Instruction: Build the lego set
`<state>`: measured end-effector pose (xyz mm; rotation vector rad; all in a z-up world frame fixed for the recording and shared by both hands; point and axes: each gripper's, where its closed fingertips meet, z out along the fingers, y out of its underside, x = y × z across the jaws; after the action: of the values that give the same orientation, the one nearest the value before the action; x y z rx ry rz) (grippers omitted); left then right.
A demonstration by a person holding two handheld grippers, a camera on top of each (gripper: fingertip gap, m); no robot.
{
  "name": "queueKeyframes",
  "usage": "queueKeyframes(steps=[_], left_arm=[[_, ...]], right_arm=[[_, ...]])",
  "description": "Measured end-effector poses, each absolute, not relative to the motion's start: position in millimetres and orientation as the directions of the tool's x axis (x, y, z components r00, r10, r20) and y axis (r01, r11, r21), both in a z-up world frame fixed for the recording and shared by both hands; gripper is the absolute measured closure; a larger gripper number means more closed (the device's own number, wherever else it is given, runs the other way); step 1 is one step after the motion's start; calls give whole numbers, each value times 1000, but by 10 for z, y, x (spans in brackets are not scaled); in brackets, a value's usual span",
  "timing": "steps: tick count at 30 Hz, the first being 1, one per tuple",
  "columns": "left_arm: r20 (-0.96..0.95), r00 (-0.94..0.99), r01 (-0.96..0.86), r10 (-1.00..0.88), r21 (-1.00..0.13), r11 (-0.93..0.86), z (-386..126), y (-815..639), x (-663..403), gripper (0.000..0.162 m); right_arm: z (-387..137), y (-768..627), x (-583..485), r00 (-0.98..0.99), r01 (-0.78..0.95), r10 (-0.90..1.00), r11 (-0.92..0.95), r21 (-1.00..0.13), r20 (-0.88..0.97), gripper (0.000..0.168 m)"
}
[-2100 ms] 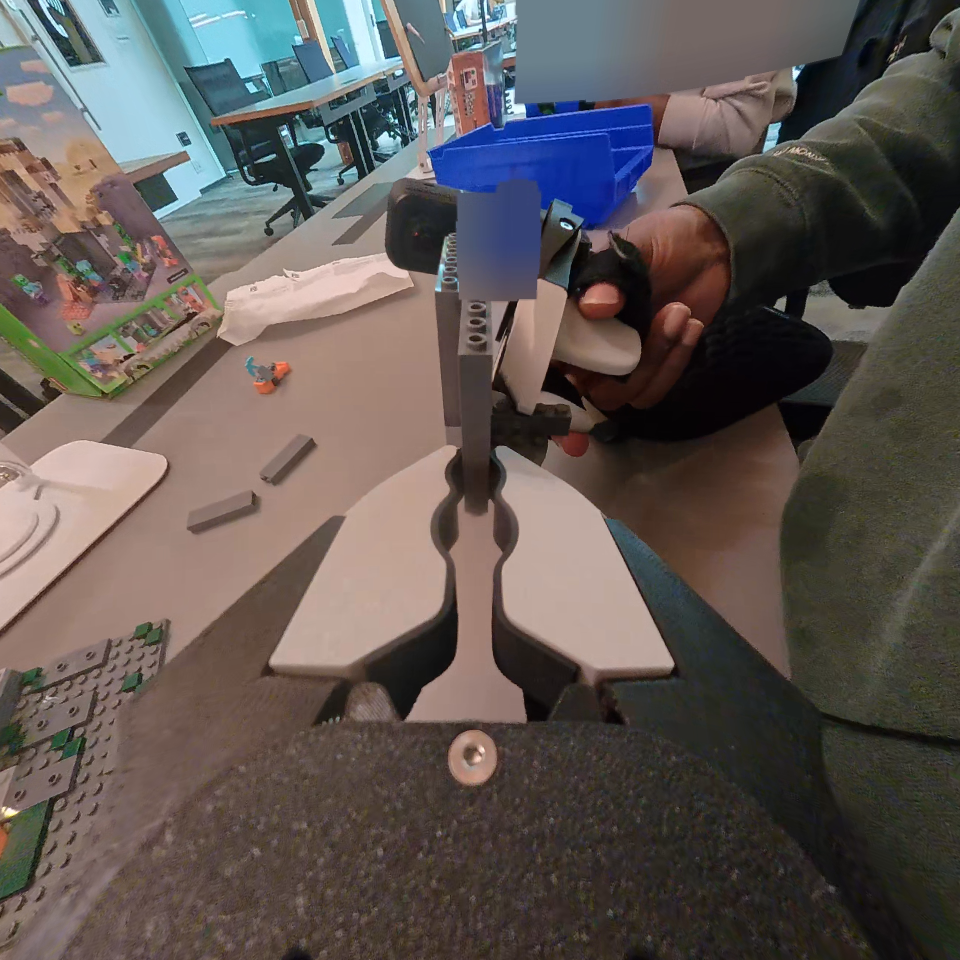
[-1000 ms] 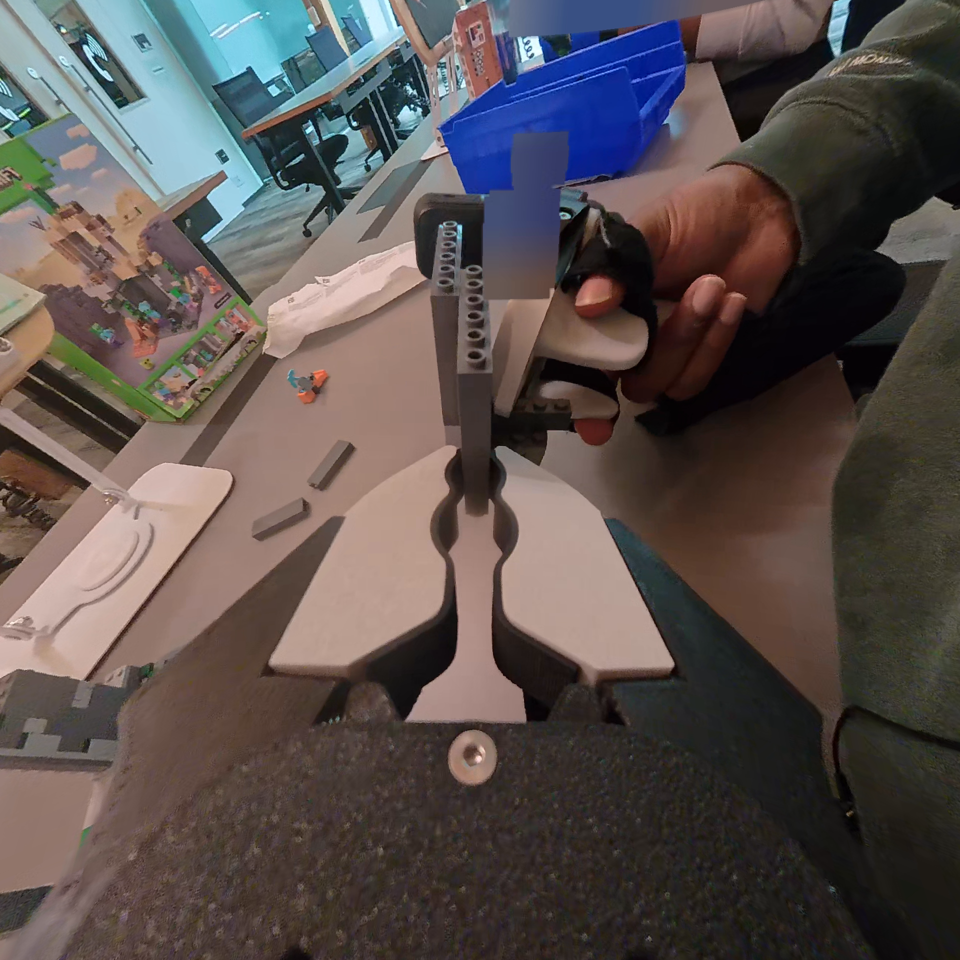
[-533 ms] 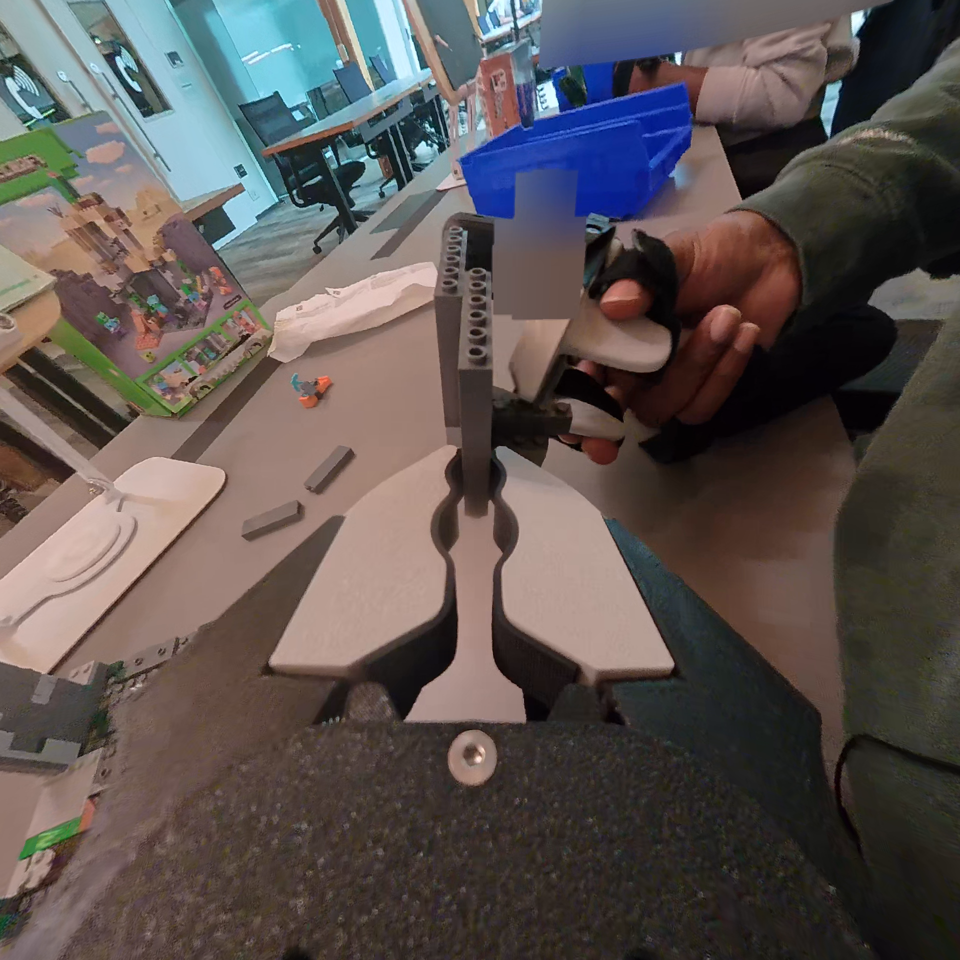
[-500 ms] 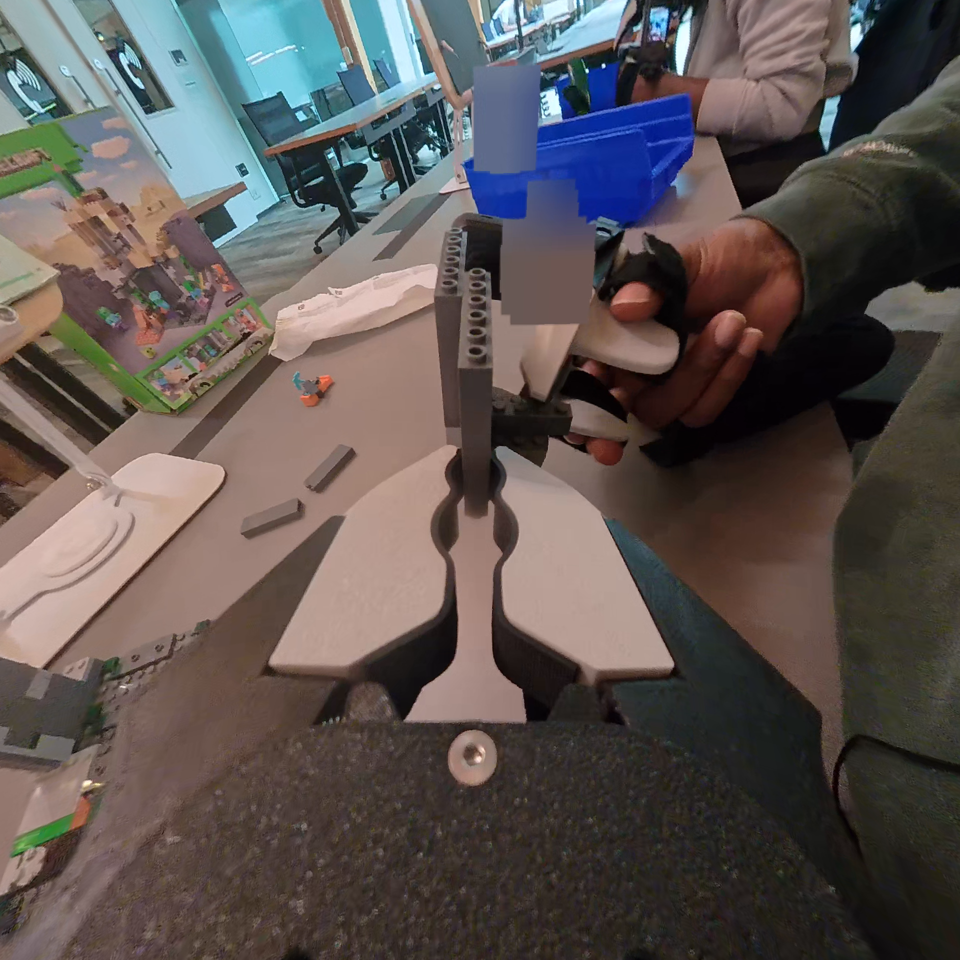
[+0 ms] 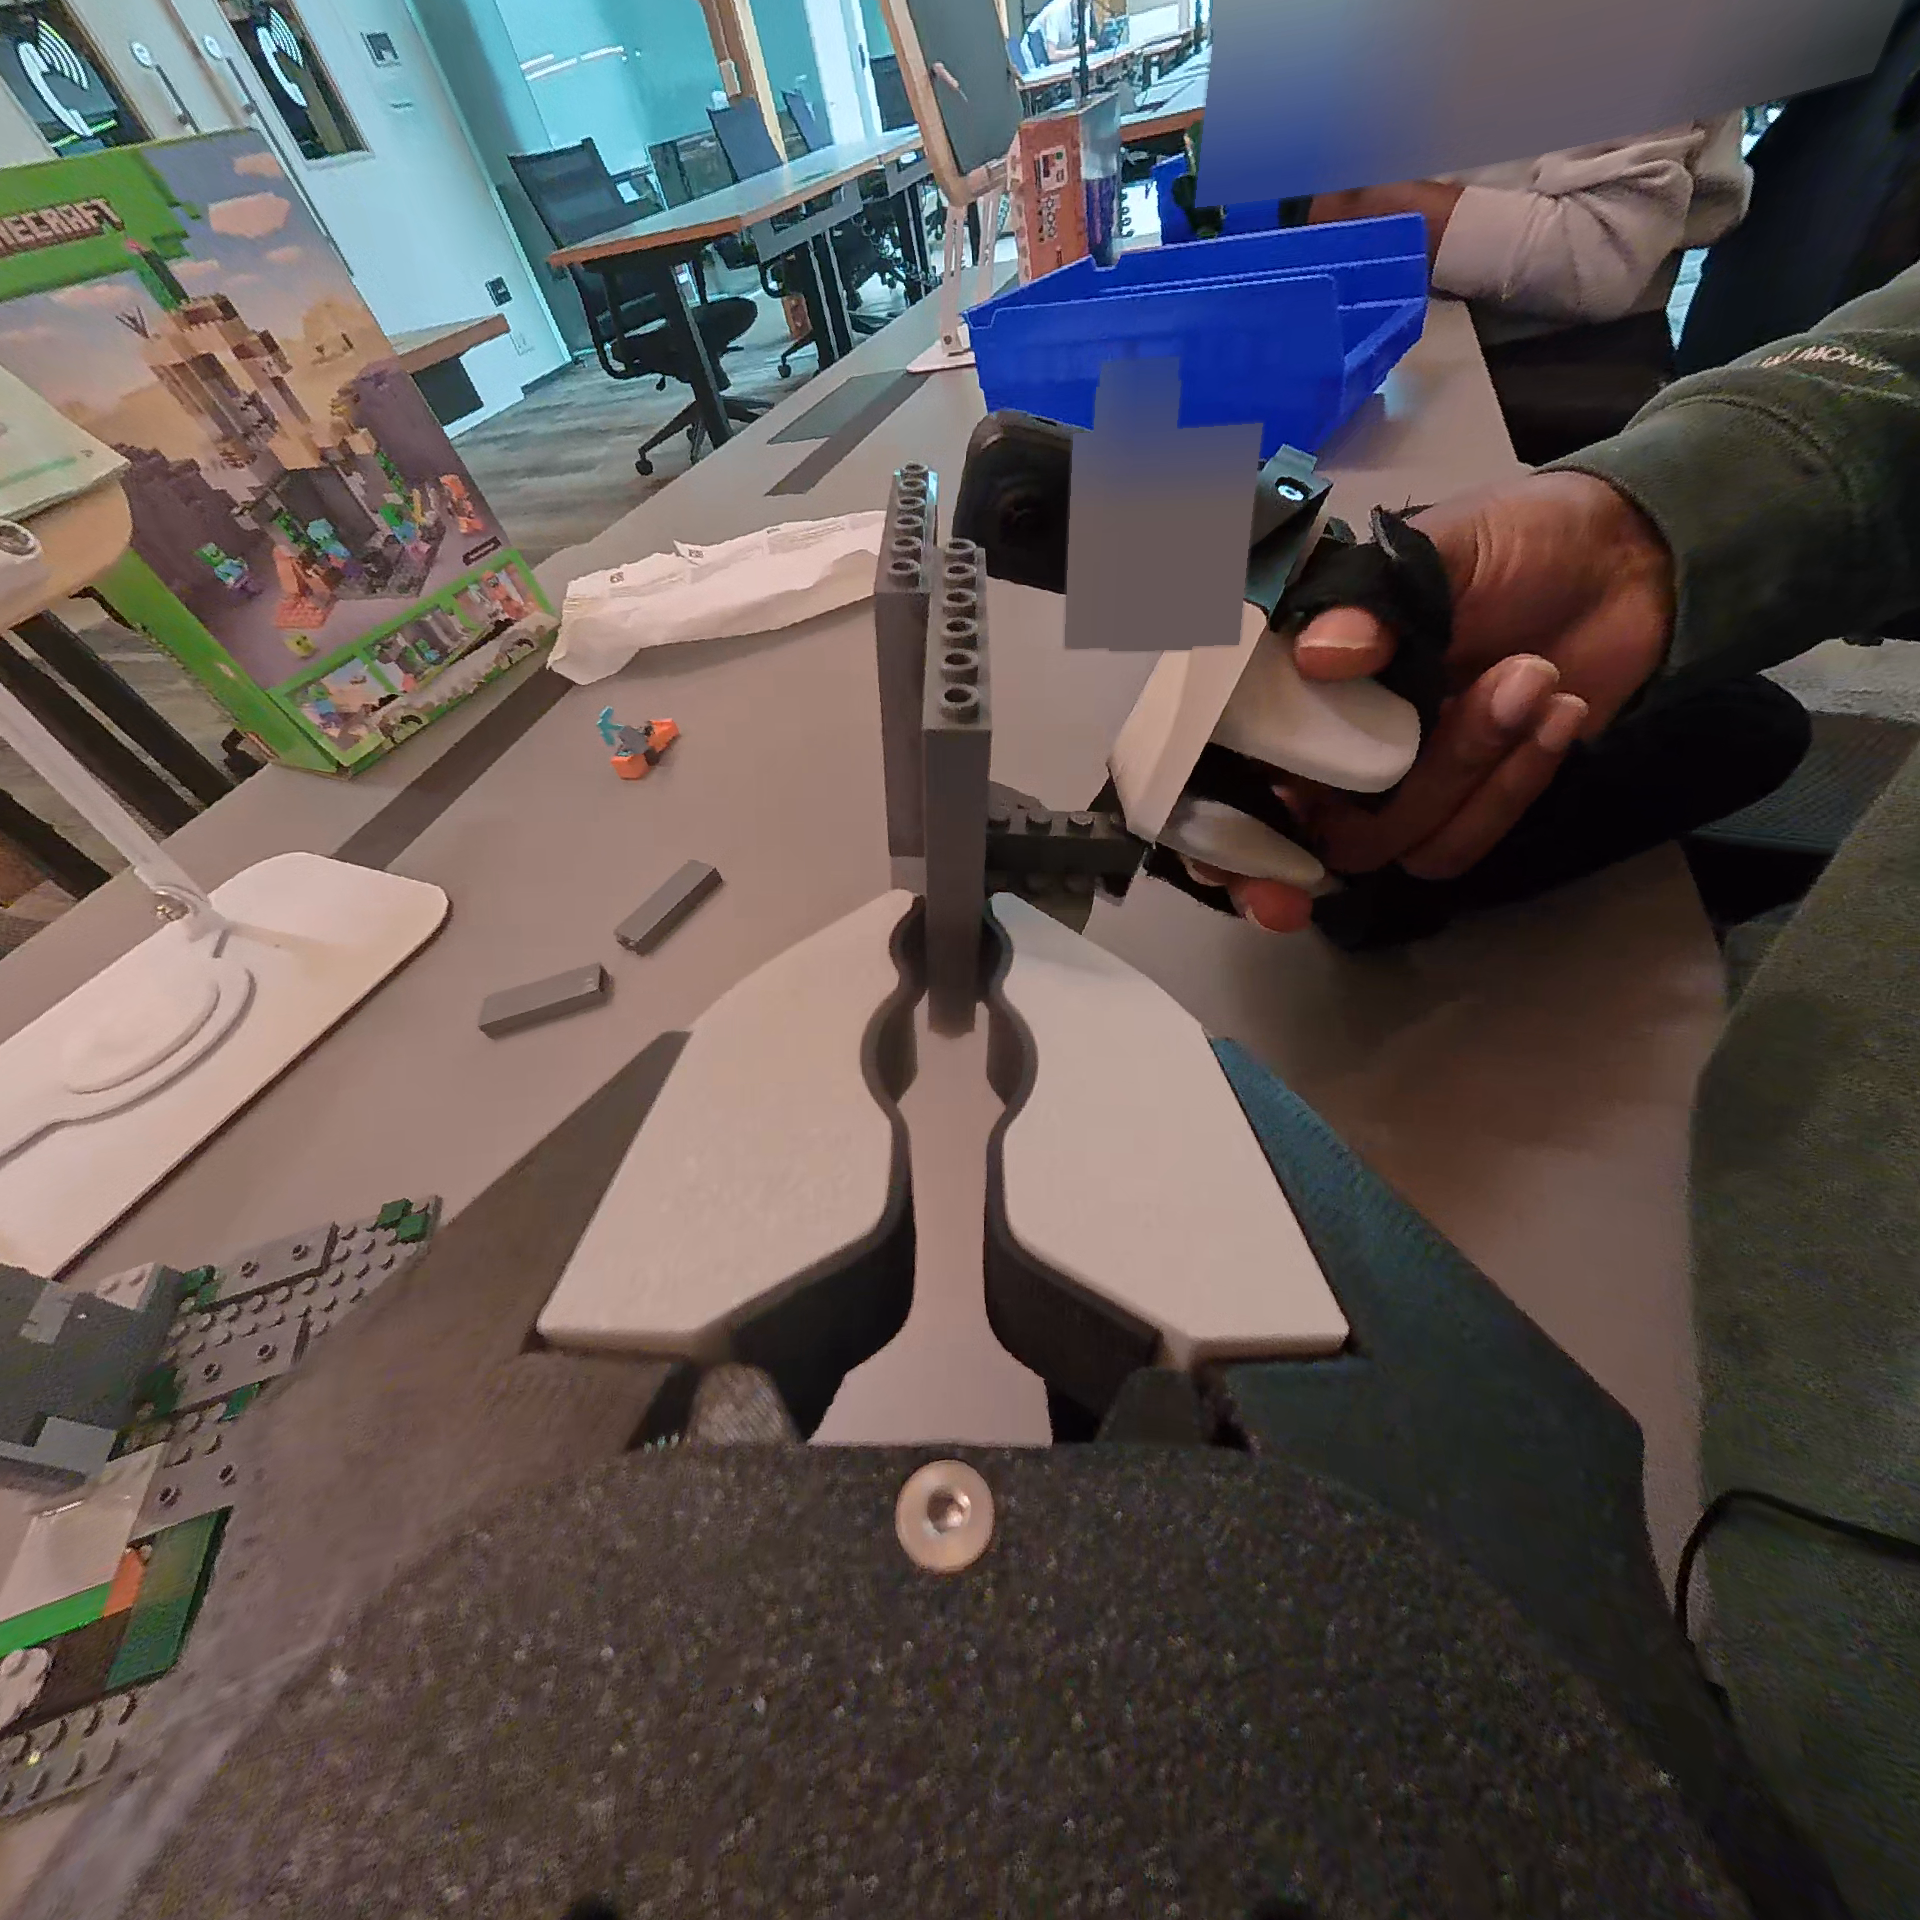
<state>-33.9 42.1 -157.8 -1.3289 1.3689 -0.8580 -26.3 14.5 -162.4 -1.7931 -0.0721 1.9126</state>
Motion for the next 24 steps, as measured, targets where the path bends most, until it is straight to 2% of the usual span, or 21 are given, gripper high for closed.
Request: queueKeyframes(steps=[2,3,4,6,9,11,15,18,21,24], left_arm=[[-158,107,-266,-982,-956,124,-1587,441,-335,154],[-142,117,-264,-983,-959,107,-1592,470,-337,154],[-115,121,-258,-986,-963,80,-1597,497,-340,154],[-25,127,-247,-992,-969,-8,-1618,568,-351,154],[107,148,-236,-983,-962,-140,-1702,721,-373,154],[179,159,-261,-971,-941,-217,-1819,816,-374,154],[246,207,-331,-947,-893,-304,-2084,1029,-322,154],[236,204,-372,-950,-879,-298,-2268,1180,-245,154],[205,212,-434,-956,-856,-280,-2458,1314,-205,154],[157,215,-474,-964,-846,-243,-2505,1379,-180,154]], right_arm=[[-1615,145,-259,-27,-329,375,-879,-346,-927,153],[-1616,147,-252,-42,-332,360,-885,-327,-932,142],[-1621,148,-238,-52,-335,348,-889,-312,-936,138],[-1637,144,-186,-52,-344,343,-888,-305,-938,137],[-1616,135,-60,11,-346,410,-854,-388,-912,140],[-1619,141,44,123,-314,500,-800,-511,-857,145],[-1616,198,256,331,-179,662,-656,-733,-673,153],[-1721,377,467,534,5,754,-456,-890,-383,161],[-1904,575,646,641,225,761,-317,-921,-105,165],[-2042,706,716,653,322,758,-285,-903,-6,168]])
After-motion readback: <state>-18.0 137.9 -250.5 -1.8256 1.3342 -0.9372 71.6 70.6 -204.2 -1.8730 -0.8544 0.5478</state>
